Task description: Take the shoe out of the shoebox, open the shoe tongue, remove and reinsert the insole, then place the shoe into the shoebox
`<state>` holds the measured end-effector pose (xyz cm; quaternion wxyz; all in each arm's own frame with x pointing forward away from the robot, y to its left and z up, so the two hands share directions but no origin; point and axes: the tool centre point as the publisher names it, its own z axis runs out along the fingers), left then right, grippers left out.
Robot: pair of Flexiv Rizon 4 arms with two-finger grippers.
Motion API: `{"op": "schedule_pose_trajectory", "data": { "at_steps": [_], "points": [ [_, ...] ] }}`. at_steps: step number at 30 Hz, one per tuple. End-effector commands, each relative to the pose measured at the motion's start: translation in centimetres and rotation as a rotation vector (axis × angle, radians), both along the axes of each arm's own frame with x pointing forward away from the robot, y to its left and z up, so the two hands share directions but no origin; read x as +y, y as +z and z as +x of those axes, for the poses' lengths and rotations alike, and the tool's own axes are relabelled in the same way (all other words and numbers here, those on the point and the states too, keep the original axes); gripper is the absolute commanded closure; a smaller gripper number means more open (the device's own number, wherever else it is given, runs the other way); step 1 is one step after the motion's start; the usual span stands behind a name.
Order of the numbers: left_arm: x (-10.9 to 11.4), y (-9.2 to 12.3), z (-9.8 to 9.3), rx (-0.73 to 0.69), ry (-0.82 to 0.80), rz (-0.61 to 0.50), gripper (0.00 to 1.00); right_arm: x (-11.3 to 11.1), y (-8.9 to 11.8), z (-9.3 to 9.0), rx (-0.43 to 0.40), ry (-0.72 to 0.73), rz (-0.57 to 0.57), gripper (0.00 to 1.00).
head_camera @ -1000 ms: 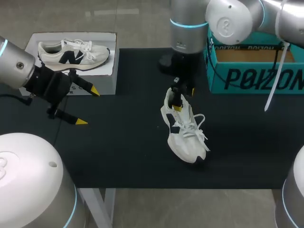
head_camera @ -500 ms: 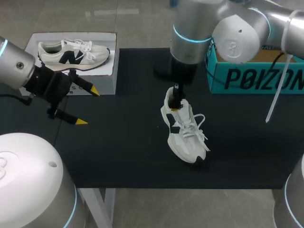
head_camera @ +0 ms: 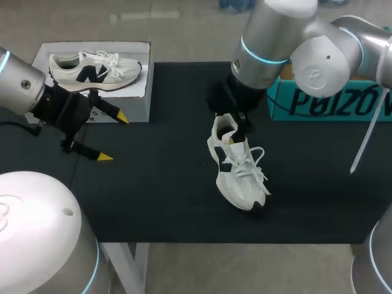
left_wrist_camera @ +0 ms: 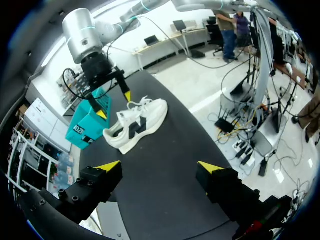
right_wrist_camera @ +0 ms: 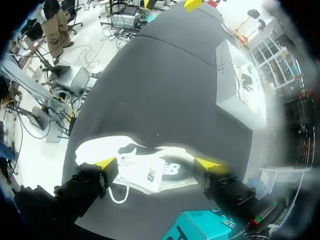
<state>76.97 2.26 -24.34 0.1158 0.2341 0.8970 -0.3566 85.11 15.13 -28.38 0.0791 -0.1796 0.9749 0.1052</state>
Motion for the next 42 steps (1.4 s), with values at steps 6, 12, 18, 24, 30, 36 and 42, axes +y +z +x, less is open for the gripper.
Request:
{"op": "schedule_pose_trajectory", "data": {
  "at_steps": [6, 12, 18, 24, 30, 36, 42],
  "points": [
    [0.0, 0.0, 0.1, 0.001, -0.001, 0.004, 0.00, -0.6, -0.8, 4.9, 0.099, 0.018, 0.000, 0.00],
    [0.0, 0.0, 0.1, 0.001, -0.001, 0.004, 0.00, -0.6, -1.3, 7.7, 0.124, 0.006, -0.014, 0.00],
    [0.0, 0.0, 0.1, 0.001, -0.001, 0.004, 0.00, 0.1, -2.5, 9.3, 0.140, -0.002, -0.032, 0.00],
    [0.0, 0.0, 0.1, 0.001, -0.001, 0.004, 0.00, 0.7, -3.9, 9.9, 0.155, -0.003, -0.046, 0.00],
    [0.0, 0.0, 0.1, 0.001, -0.001, 0.004, 0.00, 0.2, -5.1, 9.9, 0.169, -0.026, -0.055, 0.00],
    [0.0, 0.0, 0.1, 0.001, -0.001, 0.004, 0.00, 0.0, -5.9, 10.2, 0.171, -0.051, -0.060, 0.00],
    [0.0, 0.0, 0.1, 0.001, -0.001, 0.004, 0.00, 0.2, -6.7, 10.4, 0.173, -0.063, -0.068, 0.00]
  ]
}}
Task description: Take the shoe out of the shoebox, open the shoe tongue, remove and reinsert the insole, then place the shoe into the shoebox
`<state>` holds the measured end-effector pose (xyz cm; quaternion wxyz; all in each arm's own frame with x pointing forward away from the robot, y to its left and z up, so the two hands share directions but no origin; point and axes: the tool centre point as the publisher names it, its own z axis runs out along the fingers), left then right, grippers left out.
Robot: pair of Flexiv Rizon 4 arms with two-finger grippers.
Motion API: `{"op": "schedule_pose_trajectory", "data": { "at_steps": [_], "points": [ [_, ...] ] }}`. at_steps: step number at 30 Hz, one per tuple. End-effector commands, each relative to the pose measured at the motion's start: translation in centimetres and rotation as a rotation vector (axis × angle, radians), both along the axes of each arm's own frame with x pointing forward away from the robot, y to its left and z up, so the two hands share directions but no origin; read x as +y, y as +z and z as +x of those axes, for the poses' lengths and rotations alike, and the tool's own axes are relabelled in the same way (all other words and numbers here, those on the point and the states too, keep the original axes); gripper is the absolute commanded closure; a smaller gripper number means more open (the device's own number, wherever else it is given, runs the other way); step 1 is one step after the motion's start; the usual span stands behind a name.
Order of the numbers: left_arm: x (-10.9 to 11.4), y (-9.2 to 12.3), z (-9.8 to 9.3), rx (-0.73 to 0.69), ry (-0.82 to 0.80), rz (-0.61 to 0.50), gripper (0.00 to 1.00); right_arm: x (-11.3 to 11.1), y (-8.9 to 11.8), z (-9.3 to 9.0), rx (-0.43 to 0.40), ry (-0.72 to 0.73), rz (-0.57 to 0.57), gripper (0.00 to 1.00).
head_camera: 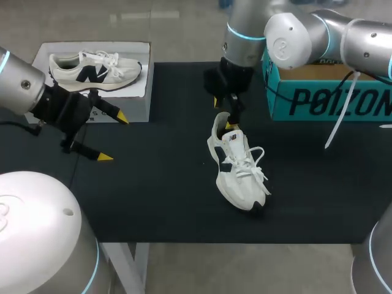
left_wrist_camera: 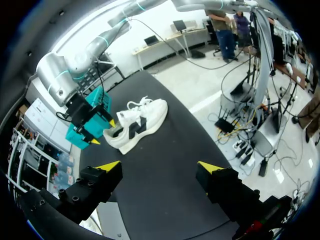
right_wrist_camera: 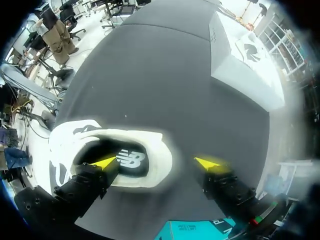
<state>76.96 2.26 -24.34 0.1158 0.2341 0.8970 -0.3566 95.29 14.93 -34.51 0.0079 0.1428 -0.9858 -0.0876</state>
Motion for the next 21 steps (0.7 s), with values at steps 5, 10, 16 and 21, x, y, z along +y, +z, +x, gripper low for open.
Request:
{"op": "schedule_pose_trajectory", "data": {
  "at_steps": [5, 10, 16, 21],
  "points": [
    [0.00, 0.03, 0.06, 0.001, -0.001, 0.004, 0.00, 0.61, -1.34, 0.33, 0.001, -0.020, -0.028, 0.00],
    [0.00, 0.03, 0.06, 0.001, -0.001, 0.004, 0.00, 0.64, -1.58, 0.33, 0.000, -0.033, -0.033, 0.00],
    [0.00, 0.03, 0.06, 0.001, -0.001, 0.004, 0.00, 0.47, -1.37, 0.46, -0.017, -0.046, -0.039, 0.00],
    [0.00, 0.03, 0.06, 0.001, -0.001, 0.004, 0.00, 0.04, -1.01, 0.60, -0.030, -0.051, -0.044, 0.09]
  ]
}}
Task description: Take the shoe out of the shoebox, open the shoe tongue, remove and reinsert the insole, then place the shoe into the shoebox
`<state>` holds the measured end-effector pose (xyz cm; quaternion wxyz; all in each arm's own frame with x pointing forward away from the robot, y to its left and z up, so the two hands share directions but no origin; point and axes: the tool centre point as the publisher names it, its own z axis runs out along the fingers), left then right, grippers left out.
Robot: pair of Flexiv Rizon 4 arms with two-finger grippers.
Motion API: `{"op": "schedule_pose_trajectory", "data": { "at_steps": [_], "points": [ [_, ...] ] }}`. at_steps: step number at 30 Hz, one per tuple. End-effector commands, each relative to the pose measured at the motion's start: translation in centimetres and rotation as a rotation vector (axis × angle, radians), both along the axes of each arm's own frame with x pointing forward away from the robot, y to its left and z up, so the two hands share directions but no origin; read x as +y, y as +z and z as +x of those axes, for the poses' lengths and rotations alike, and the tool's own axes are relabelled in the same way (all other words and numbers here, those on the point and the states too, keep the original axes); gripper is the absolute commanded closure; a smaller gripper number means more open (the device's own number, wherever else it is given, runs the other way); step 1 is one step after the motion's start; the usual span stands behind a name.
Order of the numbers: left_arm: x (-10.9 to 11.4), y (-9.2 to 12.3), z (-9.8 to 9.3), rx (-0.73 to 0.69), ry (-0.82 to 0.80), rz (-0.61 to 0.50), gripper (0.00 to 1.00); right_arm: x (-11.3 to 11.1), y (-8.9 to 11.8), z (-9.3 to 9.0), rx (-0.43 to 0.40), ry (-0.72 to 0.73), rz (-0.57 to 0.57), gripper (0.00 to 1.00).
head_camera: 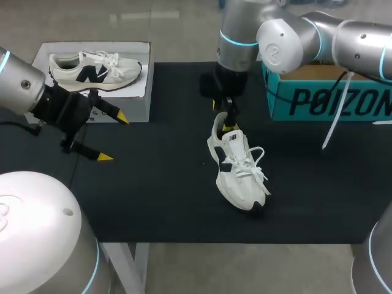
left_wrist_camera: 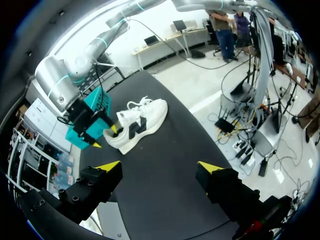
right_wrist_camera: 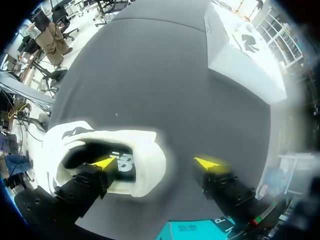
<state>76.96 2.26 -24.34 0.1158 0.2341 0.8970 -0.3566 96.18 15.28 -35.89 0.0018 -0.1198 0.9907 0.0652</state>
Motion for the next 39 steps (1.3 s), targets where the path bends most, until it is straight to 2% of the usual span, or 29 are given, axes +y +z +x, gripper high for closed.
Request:
{"op": "schedule_pose_trajectory", "data": {
  "at_steps": [1, 2, 3, 5, 6, 11, 19, 27, 33, 37, 39],
  "points": [
    [0.0, 0.0, 0.1, 0.001, -0.001, 0.004, 0.00, -0.4, 0.4, -0.3, -0.011, -0.005, -0.004, 0.12],
    [0.0, 0.0, 0.1, 0.001, -0.001, 0.004, 0.00, -0.4, 0.5, -0.3, -0.012, -0.005, -0.005, 0.25],
    [0.0, 0.0, 0.1, 0.001, -0.001, 0.004, 0.00, -0.4, 0.5, -0.3, -0.013, -0.006, -0.005, 0.44],
    [0.0, 0.0, 0.1, 0.001, -0.001, 0.004, 0.00, -0.5, 0.6, -0.3, -0.019, -0.009, -0.009, 0.58],
    [0.0, 0.0, 0.1, 0.001, -0.001, 0.004, 0.00, -0.5, 0.6, -0.3, -0.020, -0.009, -0.008, 0.69],
    [0.0, 0.0, 0.1, 0.001, -0.001, 0.004, 0.00, -0.4, 0.4, -0.4, -0.017, -0.010, 0.010, 0.90],
    [0.0, 0.0, 0.1, 0.001, -0.001, 0.004, 0.00, 0.0, 0.4, -0.9, -0.021, 0.000, 0.025, 1.00],
    [0.0, 0.0, 0.1, 0.001, -0.001, 0.004, 0.00, 0.6, 2.9, -2.1, -0.076, 0.018, 0.049, 1.00],
    [0.0, 0.0, 0.1, 0.001, -0.001, 0.004, 0.00, 0.7, 6.3, -2.6, -0.111, 0.018, 0.057, 1.00],
    [0.0, 0.0, 0.1, 0.001, -0.001, 0.004, 0.00, 0.7, 9.9, -2.2, -0.132, 0.025, 0.011, 1.00],
    [0.0, 0.0, 0.1, 0.001, -0.001, 0.004, 0.00, 0.2, 12.6, -1.9, -0.152, -0.008, -0.007, 1.00]
  ]
}}
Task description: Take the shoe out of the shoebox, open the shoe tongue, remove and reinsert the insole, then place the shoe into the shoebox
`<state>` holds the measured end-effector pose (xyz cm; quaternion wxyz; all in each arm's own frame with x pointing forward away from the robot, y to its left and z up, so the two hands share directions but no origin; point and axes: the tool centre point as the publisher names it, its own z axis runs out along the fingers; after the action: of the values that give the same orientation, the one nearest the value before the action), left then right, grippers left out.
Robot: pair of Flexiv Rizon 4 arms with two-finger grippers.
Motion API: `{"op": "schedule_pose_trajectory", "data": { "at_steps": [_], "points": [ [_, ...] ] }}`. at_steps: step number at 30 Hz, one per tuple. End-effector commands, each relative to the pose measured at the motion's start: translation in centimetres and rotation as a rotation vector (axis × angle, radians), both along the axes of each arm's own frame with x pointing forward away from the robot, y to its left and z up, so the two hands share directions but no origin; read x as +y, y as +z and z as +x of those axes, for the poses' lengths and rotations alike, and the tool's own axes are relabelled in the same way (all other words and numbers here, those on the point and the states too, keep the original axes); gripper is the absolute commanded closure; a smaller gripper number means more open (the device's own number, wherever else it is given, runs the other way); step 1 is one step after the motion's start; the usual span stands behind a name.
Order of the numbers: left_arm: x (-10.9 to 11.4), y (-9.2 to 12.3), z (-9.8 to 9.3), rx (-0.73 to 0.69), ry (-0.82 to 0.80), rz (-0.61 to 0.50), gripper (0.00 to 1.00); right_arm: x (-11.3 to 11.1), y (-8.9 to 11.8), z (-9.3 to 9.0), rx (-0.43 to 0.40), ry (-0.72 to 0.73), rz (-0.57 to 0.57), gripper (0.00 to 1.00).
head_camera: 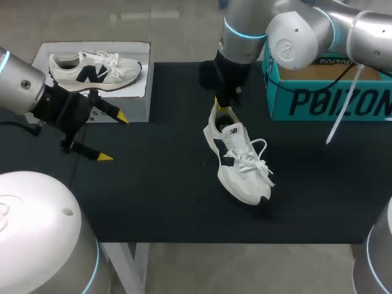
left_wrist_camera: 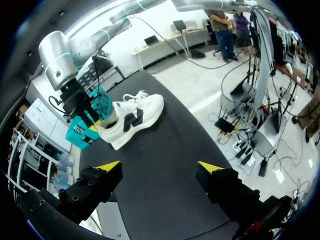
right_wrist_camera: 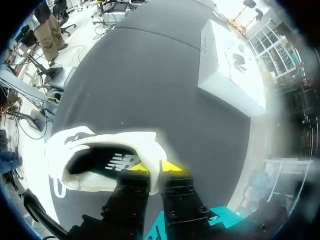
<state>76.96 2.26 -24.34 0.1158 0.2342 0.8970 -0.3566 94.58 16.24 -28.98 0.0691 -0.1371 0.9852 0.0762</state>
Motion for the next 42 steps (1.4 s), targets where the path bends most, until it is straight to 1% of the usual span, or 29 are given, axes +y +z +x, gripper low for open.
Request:
{"op": "schedule_pose_trajectory", "data": {
  "at_steps": [1, 3, 7, 11, 13, 14, 15, 37, 39, 41, 42],
  "points": [
    [0.0, 0.0, 0.1, 0.001, -0.001, 0.004, 0.00, -1.0, 6.8, -0.1, -0.030, -0.028, -0.019, 1.00],
    [0.0, 0.0, 0.1, 0.001, -0.001, 0.004, 0.00, -1.7, 8.9, 0.4, -0.064, -0.054, -0.044, 1.00],
    [0.0, 0.0, 0.1, 0.001, -0.001, 0.004, 0.00, -3.3, 12.1, 1.8, -0.085, -0.081, -0.044, 1.00],
    [0.0, 0.0, 0.1, 0.001, -0.001, 0.004, 0.00, -5.5, 14.0, 3.8, -0.082, -0.137, -0.050, 1.00],
    [0.0, 0.0, 0.1, 0.001, -0.001, 0.004, 0.00, -7.1, 14.7, 4.5, -0.077, -0.177, -0.055, 1.00],
    [0.0, 0.0, 0.1, 0.001, -0.001, 0.004, 0.00, -7.9, 14.9, 4.9, -0.069, -0.195, -0.039, 1.00],
    [0.0, 0.0, 0.1, 0.001, -0.001, 0.004, 0.00, -8.7, 15.1, 5.3, -0.056, -0.202, -0.042, 1.00],
    [0.0, 0.0, 0.1, 0.001, -0.001, 0.004, 0.00, -8.7, 15.1, 5.3, -0.056, -0.202, -0.042, 1.00],
    [0.0, 0.0, 0.1, 0.001, -0.001, 0.004, 0.00, -9.9, 15.1, 7.2, -0.055, -0.347, -0.064, 1.00],
    [0.0, 0.0, 0.1, 0.001, -0.001, 0.004, 0.00, -11.1, 15.6, 8.4, -0.090, -0.443, -0.067, 1.00],
    [0.0, 0.0, 0.1, 0.001, -0.001, 0.004, 0.00, -11.8, 15.9, 8.8, -0.080, -0.509, -0.067, 1.00]
  ]
}}
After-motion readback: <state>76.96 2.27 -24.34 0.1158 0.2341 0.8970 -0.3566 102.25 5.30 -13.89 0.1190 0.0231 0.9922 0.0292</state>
